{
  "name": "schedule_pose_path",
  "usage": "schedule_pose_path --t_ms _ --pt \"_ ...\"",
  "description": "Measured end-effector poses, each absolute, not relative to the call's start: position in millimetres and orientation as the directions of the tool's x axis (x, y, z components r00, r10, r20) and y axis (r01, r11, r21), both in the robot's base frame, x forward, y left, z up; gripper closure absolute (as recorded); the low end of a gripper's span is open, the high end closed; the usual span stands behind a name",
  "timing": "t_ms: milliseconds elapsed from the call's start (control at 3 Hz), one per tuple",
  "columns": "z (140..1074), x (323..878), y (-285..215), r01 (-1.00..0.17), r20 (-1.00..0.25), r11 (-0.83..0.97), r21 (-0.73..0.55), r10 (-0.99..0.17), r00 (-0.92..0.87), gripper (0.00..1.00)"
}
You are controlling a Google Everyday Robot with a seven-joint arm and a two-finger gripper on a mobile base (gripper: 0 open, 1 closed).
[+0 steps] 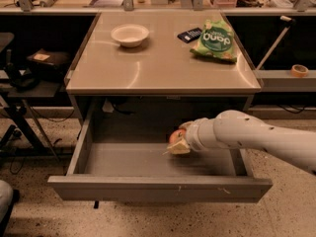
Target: Place apple into top drawer
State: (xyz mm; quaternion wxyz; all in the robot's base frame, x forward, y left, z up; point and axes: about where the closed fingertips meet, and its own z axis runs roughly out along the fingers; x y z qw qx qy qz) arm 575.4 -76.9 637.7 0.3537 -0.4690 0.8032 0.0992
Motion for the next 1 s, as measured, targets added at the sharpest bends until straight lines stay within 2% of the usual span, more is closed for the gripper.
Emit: schedule_pose_path --t_ms 1000 --pt "637.7 575.4 -76.8 -0.824 -0.661 0.54 -0.172 -0.683 -0.31 0.12"
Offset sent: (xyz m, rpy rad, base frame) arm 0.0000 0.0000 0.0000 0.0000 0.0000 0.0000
